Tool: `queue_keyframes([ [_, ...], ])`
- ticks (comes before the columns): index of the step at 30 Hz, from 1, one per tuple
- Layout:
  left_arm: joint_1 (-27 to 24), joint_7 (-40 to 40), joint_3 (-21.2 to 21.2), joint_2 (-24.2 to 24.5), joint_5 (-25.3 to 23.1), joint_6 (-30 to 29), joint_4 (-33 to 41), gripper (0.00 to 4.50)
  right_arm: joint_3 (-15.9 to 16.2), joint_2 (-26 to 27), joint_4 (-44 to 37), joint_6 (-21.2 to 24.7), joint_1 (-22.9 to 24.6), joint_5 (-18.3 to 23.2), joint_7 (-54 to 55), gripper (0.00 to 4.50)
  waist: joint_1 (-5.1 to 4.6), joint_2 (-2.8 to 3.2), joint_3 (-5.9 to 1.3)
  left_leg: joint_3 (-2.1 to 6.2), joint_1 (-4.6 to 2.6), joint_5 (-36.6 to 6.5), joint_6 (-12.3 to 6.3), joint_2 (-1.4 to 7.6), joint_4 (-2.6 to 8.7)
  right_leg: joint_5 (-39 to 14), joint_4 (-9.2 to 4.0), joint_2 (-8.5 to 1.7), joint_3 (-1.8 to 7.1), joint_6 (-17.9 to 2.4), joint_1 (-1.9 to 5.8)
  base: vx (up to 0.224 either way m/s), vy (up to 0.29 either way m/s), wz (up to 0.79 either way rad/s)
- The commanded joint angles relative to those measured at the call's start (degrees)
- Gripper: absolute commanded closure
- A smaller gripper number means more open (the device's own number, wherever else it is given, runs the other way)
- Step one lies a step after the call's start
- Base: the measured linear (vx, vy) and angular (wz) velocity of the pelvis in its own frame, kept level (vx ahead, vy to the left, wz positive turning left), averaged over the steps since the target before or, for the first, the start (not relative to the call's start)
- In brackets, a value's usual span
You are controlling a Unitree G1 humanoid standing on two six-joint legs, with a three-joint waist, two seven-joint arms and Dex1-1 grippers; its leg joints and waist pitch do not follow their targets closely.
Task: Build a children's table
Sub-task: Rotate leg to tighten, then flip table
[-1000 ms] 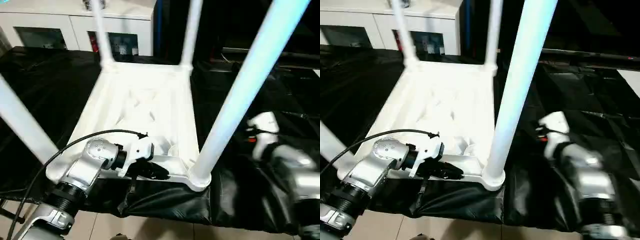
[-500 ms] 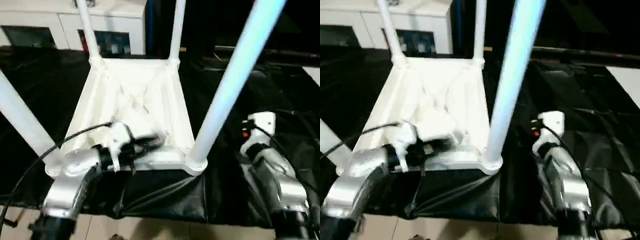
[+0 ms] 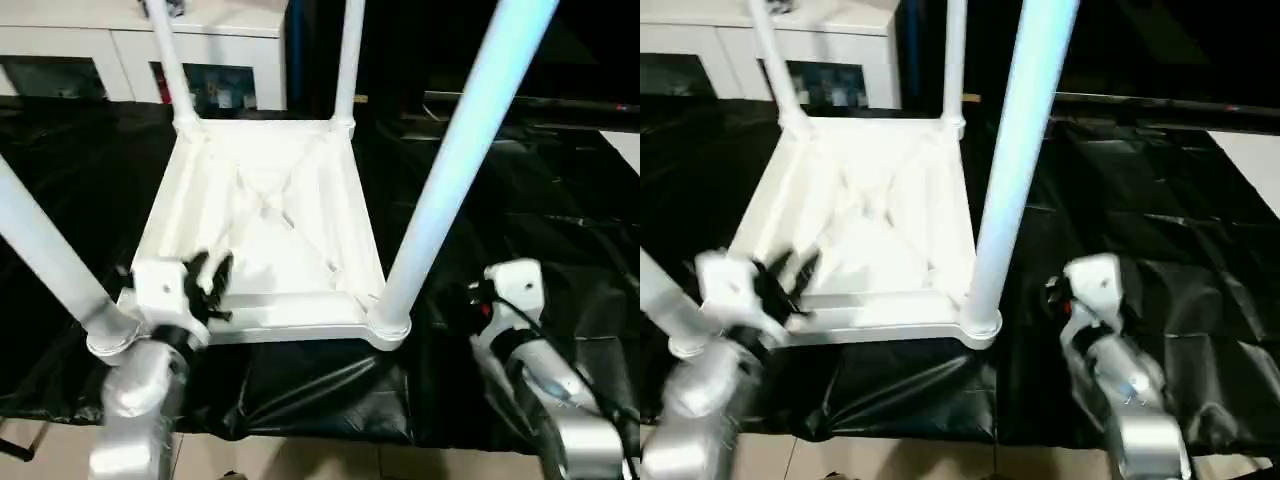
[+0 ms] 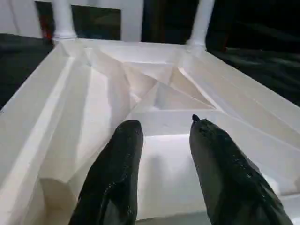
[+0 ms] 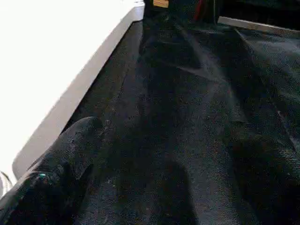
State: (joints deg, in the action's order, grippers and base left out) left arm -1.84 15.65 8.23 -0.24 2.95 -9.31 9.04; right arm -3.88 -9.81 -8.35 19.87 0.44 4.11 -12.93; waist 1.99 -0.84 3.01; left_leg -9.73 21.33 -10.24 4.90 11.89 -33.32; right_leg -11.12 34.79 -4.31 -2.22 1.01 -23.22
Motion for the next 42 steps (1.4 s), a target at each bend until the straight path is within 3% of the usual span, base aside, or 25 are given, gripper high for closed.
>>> queue_keyframes([
  [1, 0.55, -1.28, -1.08, 0.17, -1.84, 0.55, 0.68, 2.58, 0.08, 0.67, -0.32, 1.34, 0.81, 0.52, 0.15, 0.0, 0.05, -0.63, -2.66, 0.15, -0.04, -20.45, -0.53, 0.58, 4.23, -24.47, -6.05, -1.82, 1.7, -2.39, 1.43, 0.0, 0.0, 0.0],
  [3, 0.58, -1.33, -1.16, 0.31, -2.01, 0.96, 0.35, 2.58, 0.28, 0.78, 0.04, 1.08, 0.98, 0.48, -0.05, 0.0, -0.02, -0.49, -2.67, 0.22, -0.12, -20.59, -0.31, 0.62, 4.25, -24.36, -6.09, -1.83, 1.71, -1.94, 1.33, 0.0, 0.0, 0.0],
  [4, 0.39, -2.27, -1.26, 0.58, -2.12, 1.26, -0.11, 2.58, 0.77, 0.72, 0.5, 1.19, 1.22, 0.1, 0.09, 0.0, 0.08, 0.24, -2.69, 0.33, -0.1, -20.62, 0.02, 0.57, 4.32, -23.29, -5.98, -1.84, 1.73, -2.03, 1.38, 0.0, 0.0, 0.0],
  [6, 0.32, -2.67, -1.21, 0.78, -2.05, 1.5, -0.42, 2.58, 1.14, 0.68, 0.78, 1.34, 1.22, -0.2, 0.35, 0.0, -0.01, -0.09, -2.87, 0.31, -0.04, -20.34, 0.1, 0.54, 4.23, -21.15, -5.81, -1.72, 1.72, -2.36, 1.54, 0.0, 0.0, 0.0],
  [7, -0.6, -2.41, -1.94, 0.92, -1.65, 0.48, 1.27, 2.58, 1.03, 0.52, -0.79, 2.42, 1.46, 1.39, -0.55, 0.0, 0.02, -0.56, -2.89, 0.24, 0.0, -20.18, -0.09, 0.55, 4.2, -20.24, -5.72, -1.71, 1.73, -2.69, 1.61, 0.0, 0.0, 0.0],
  [10, -1.38, -2.88, -2.35, 1.01, -2.45, -0.27, 2.19, 2.58, 1.03, 0.28, -0.64, 2.39, 1.48, 1.5, -0.76, 0.0, 0.2, -0.27, -3.01, 0.25, 0.38, -17.07, -0.51, 0.67, 4.12, -15.4, -5.26, -1.81, 1.83, -4.18, 1.78, 0.0, 0.0, 0.0],
  [12, -1.5, -3.36, -2.3, 0.99, -2.69, -0.82, 2.6, 2.58, 1.19, 0.45, 0.06, 2.4, 1.2, 0.85, -0.63, 0.0, 0.38, -0.01, -3.64, -0.22, 1.14, -5.69, -3.38, 0.29, 2.97, -0.8, -4.45, -1.31, 1.51, -8.29, 1.44, 0.0, 0.0, 0.0],
  [14, -1.82, -3.51, -2.47, 1.15, -3.09, -1.18, 2.99, 2.58, 1.4, 0.39, 0.13, 2.18, 1.26, 0.78, -0.92, 0.0, 0.36, 0.03, -4.05, -0.28, 1.52, -1.79, -5.28, -0.07, 2.38, 4.67, -3.8, -1.26, 1.22, -10.3, 1.64, 0.0, 0.0, 0.0],
  [15, -3.05, -3.64, -2.95, 1.51, -3.41, -1.13, 3.87, 2.58, 1.53, 0.18, 0.08, 1.71, 1.63, 0.84, -1.23, 0.0, 0.43, 0.09, -4.12, -0.46, 1.53, -2.55, -6.85, -0.07, 2.26, 5.02, -4.06, -1.12, 0.95, -11.54, 1.24, 0.0, 0.0, 0.0],
  [16, -3.35, -3.61, -2.97, 1.69, -3.39, -1.1, 3.99, 2.58, 1.49, 0.18, 0.24, 1.6, 1.54, 0.9, -1.18, 0.0, 0.3, 0.31, -3.94, -0.5, 1.76, -5.89, -7.73, -0.07, 2.36, 1.04, -4.58, -1.31, 0.78, -12.04, 1.11, 0.0, 0.0, 0.0],
  [17, -3.49, -3.68, -3.02, 1.92, -3.21, -1.09, 4.03, 2.58, 1.47, 0.17, 0.34, 1.62, 1.42, 1.03, -1.06, 0.0, 0.29, 0.3, -3.78, -0.51, 1.46, -9.89, -7.34, 0.04, 2.57, -4.3, -4.92, -1.35, 0.66, -11.65, 1.06, 0.0, 0.0, 0.0],
  [18, -3.76, -3.58, -3.2, 2.3, -3.2, -1.15, 4.22, 2.58, 1.43, 0.07, 0.33, 1.66, 1.41, 1.23, -1.04, 0.0, 0.29, 0.53, -3.18, -0.31, 0.44, -19.77, -5.0, 0.29, 3.01, -18.86, -5.77, -1.58, 0.51, -8.92, 0.75, 0.0, 0.0, 0.0],
  [19, -3.95, -3.51, -3.33, 2.58, -3.13, -1.23, 4.4, 2.58, 1.41, -0.01, 0.31, 1.63, 1.43, 1.47, -1.22, 0.0, 0.01, 0.47, -2.61, 0.14, -0.46, -27.07, -1.92, 0.4, 3.38, -30.31, -6.78, -1.58, 0.36, -4.67, 0.15, 0.0, 0.0, 0.0],
  [20, -3.96, -3.51, -3.33, 2.6, -3.12, -1.23, 4.41, 2.58, 1.41, -0.02, 0.32, 1.63, 1.42, 1.49, -1.24, 0.0, -0.04, 0.76, -2.44, 0.46, -0.77, -28.9, -0.79, 0.4, 3.52, -32.88, -7.19, -1.65, 0.31, -3.05, -0.05, 0.0, 0.0, 0.0],
  [21, -4.2, -3.45, -3.39, 2.67, -3.06, -1.38, 4.74, 2.58, 1.44, -0.14, 0.1, 1.58, 1.64, 1.67, -1.59, 0.0, -0.28, 0.66, -2.32, 0.84, -0.84, -30.49, 0.46, 0.28, 3.74, -34.97, -7.69, -1.68, 0.12, -0.71, 0.09, 0.0, 0.0, 0.0],
  [22, -4.2, -3.39, -3.39, 2.71, -2.97, -1.51, 4.79, 2.58, 1.57, -0.28, 0.14, 1.57, 1.63, 1.53, -1.72, 0.0, -0.32, 0.5, -2.39, 1.04, -0.58, -30.29, 0.86, 0.22, 4.07, -34.83, -7.84, -1.75, 0.06, 0.48, 0.57, 0.0, 0.0, 0.0],
  [23, -4.29, -3.27, -3.6, 2.93, -3.11, -1.8, 4.83, 2.58, 2.12, -0.78, 0.16, 1.4, 1.83, 1.08, -2.24, 0.0, -0.16, 0.84, -2.4, 1.16, -0.67, -30.19, 1.03, 0.28, 4.24, -34.35, -7.85, -1.87, 0.15, 0.53, 0.61, 0.0, 0.0, 0.0],
  [26, -4.21, -3.34, -3.89, 3.28, -3.26, -1.98, 4.64, 2.58, 3.23, -1.61, 0.36, 1.12, 1.91, 0.53, -3.42, 0.0, -0.32, 0.91, -2.34, 1.34, -0.6, -30.34, 1.07, 0.35, 4.66, -31.73, -7.9, -1.94, 0.18, -0.21, 1.04, -0.019, 0.013, -0.03],
  [30, -5.08, -3.53, -4.22, 3.51, -2.99, -2.56, 5.39, 2.58, 5.25, -4.08, -0.08, -0.09, 2.55, -0.39, -6.46, 0.0, -0.22, 0.84, -2.28, 1.12, -0.75, -30.26, 0.67, 0.27, 4.47, -31.82, -8.06, -2.04, 0.45, -0.61, 0.68, 0.0, 0.0, 0.0],
  [35, -6.11, -3.91, -4.3, 3.36, -2.54, -2.87, 5.97, 2.58, 4.38, -4.64, 1.35, 0.29, 1.28, 0.32, -7.06, 0.0, -0.27, 0.41, -2.29, 1.14, -0.55, -29.28, 0.2, 0.18, 4.29, -33.77, -8.19, -2.19, 0.22, -0.31, 0.74, 0.0, 0.0, 0.0],
  [37, -6.16, -4.7, -4.55, 3.38, -3.0, -3.36, 6.2, 2.58, 4.92, -4.86, 1.89, 0.14, 0.67, 0.19, -7.54, 0.0, -0.21, 0.08, -2.53, 0.66, 0.51, -23.19, -1.31, 0.17, 4.03, -26.36, -7.91, -1.82, 0.43, -2.8, 0.45, 0.0, 0.0, 0.0],
  [38, -6.18, -5.15, -4.62, 3.4, -3.35, -3.66, 6.27, 2.58, 5.23, -5.03, 2.13, -0.07, 0.52, 0.23, -7.68, 0.0, -0.15, 0.08, -2.61, 0.52, 0.55, -22.34, -1.7, 0.1, 3.91, -25.12, -7.69, -1.77, 0.42, -3.55, 0.41, 0.0, 0.0, 0.0],
  [40, -6.36, -5.25, -4.5, 3.43, -3.12, -3.43, 6.35, 2.58, 5.79, -5.08, 2.49, -0.39, 0.2, 0.18, -7.95, 0.0, -0.26, 0.07, -2.53, 0.31, 0.54, -23.18, -2.25, 0.03, 3.81, -26.11, -7.76, -1.66, 0.04, -4.48, 0.21, 0.0, 0.0, 0.0],
  [41, -6.43, -5.19, -4.44, 3.45, -2.95, -3.26, 6.39, 2.58, 5.89, -5.07, 2.57, -0.49, 0.1, 0.18, -8.11, 0.0, -0.3, 0.05, -2.53, 0.31, 0.48, -23.63, -2.29, -0.01, 3.72, -26.98, -7.87, -1.69, -0.07, -4.24, 0.13, 0.0, 0.0, 0.0],
  [42, -6.49, -5.17, -4.39, 3.45, -2.89, -3.22, 6.44, 2.58, 5.92, -5.1, 2.61, -0.5, 0.05, 0.18, -8.21, 0.0, -0.38, 0.07, -2.44, 0.43, -0.13, -26.78, -1.76, -0.12, 3.61, -31.64, -8.09, -1.75, -0.44, -2.82, 0.11, 0.0, 0.0, 0.0],
])
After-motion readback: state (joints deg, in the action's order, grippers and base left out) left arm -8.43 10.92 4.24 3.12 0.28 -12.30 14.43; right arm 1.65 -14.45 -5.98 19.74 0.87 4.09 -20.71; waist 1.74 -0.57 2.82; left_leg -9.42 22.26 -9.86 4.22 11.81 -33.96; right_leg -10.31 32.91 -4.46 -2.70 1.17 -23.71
